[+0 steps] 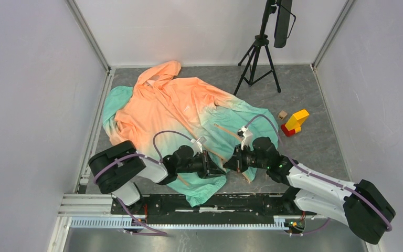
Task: Zip up the jacket
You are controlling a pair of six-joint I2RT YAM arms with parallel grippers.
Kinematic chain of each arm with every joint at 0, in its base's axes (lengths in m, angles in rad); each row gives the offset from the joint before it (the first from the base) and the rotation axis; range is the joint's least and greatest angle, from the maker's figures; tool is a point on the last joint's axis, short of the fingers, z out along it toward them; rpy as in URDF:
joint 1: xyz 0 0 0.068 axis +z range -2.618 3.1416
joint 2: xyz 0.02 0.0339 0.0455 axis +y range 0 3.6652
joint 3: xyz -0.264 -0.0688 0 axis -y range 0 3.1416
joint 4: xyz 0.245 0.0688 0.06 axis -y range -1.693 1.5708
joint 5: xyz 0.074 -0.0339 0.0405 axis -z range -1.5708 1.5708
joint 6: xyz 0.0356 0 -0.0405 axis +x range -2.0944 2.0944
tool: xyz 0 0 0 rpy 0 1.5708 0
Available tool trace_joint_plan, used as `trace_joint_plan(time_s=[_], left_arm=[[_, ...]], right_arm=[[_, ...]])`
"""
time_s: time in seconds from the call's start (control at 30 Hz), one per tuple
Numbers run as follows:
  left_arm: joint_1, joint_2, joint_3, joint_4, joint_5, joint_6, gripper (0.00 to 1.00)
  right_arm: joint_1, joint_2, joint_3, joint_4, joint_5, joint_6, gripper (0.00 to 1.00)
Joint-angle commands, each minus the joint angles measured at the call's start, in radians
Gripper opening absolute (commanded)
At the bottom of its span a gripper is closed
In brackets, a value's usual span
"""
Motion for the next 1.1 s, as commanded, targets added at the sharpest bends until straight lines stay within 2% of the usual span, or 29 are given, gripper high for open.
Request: trace_joint_plan(time_s=[0.0,0.07,0.17,0.23,0.43,0.6,0.67,0.77,0.83,1.0,1.07], left_arm=[[-0.006,-0.012,0.018,0.008,0.008,0.023,0.14],[-0.006,-0.026,0.014,-0.037,0.004,0.039,0.09],[-0.006,-0.05,0.014,-0.091,0.002,0.059,0.08],[-0.005,-0.073,0.026,-0.157,-0.003,0.095,0.07],[-0.006,-0.111,0.075,-0.264,0.01,0.165,0.09],[-0.002,-0.107,0.08,-0.236,0.051,0.218,0.1],[-0.003,-0.11,0.085,-0.238,0.069,0.235,0.1],[-0.003,-0.116,0.081,-0.237,0.076,0.243,0.1],[-0.003,-0.118,0.08,-0.235,0.078,0.248,0.1],[-0.002,-0.125,0.077,-0.215,0.074,0.242,0.1],[-0.002,-0.128,0.08,-0.218,0.073,0.242,0.1]], right_arm=[[-0.003,-0.028,0.028,-0.057,0.035,-0.08,0.0],[-0.002,-0.026,0.097,-0.212,0.125,-0.181,0.07],[-0.002,-0.014,0.208,-0.442,0.277,-0.305,0.35],[-0.001,0.004,0.258,-0.543,0.312,-0.339,0.47],[0.088,0.045,0.325,-0.678,0.345,-0.327,0.55],[0.113,-0.011,0.23,-0.441,0.177,-0.268,0.68],[0.051,-0.024,0.202,-0.367,0.081,-0.224,0.69],[-0.085,-0.075,0.071,-0.096,-0.18,-0.086,0.69],[-0.114,-0.065,0.036,-0.007,-0.27,-0.033,0.69],[-0.116,-0.02,0.025,0.03,-0.301,-0.018,0.65],[-0.116,0.004,0.007,0.066,-0.31,0.001,0.59]])
